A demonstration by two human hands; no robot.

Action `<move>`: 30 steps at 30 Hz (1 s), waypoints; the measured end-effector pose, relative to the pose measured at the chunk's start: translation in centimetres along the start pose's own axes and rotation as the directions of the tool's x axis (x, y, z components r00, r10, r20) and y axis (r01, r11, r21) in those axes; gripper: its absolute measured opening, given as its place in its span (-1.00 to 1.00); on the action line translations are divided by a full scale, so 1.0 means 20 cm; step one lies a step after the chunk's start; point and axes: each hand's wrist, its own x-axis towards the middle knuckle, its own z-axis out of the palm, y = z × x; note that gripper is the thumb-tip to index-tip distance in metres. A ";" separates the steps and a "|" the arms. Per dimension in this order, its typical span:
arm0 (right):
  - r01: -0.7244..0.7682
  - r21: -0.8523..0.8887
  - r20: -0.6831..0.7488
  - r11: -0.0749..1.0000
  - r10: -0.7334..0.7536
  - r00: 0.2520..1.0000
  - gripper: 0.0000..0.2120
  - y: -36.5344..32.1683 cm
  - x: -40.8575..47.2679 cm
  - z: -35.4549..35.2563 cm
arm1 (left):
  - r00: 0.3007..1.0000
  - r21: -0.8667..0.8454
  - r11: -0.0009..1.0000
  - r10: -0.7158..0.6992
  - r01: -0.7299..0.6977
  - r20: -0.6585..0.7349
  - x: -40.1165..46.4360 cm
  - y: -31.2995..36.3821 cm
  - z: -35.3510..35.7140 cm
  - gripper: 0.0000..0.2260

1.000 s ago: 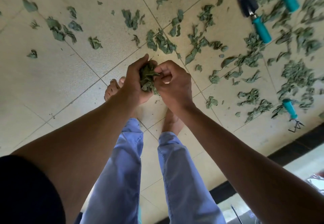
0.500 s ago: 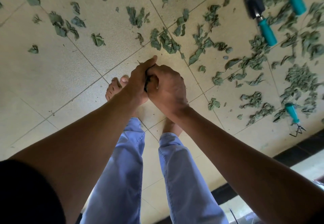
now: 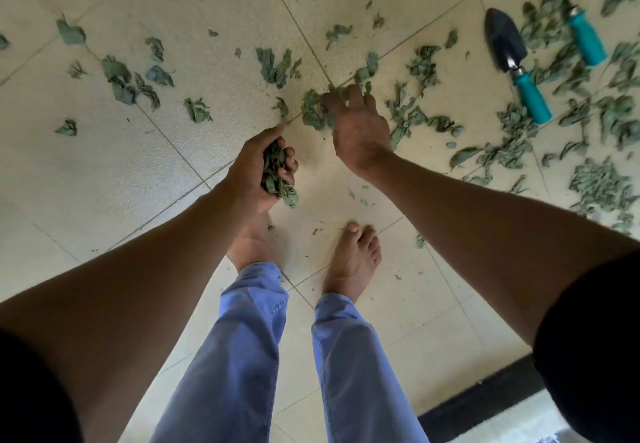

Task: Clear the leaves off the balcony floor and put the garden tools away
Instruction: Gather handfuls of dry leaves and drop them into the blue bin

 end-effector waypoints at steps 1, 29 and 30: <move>-0.006 0.000 0.010 1.000 0.006 1.000 -0.34 0.00 0.02 0.01 | 1.000 0.002 1.000 0.001 -0.001 0.003 0.00 0.02 -0.01 -0.71; 0.118 0.383 -0.250 0.916 -0.020 0.968 -0.74 -0.53 -0.48 -0.34 | 0.998 -0.357 0.933 0.057 -0.042 0.033 -0.21 -0.01 0.11 -0.63; 0.108 0.342 -0.241 0.934 -0.025 0.970 -0.71 -0.54 -0.48 -0.33 | 0.997 -0.361 0.931 0.067 -0.047 0.042 -0.21 -0.01 0.10 -0.61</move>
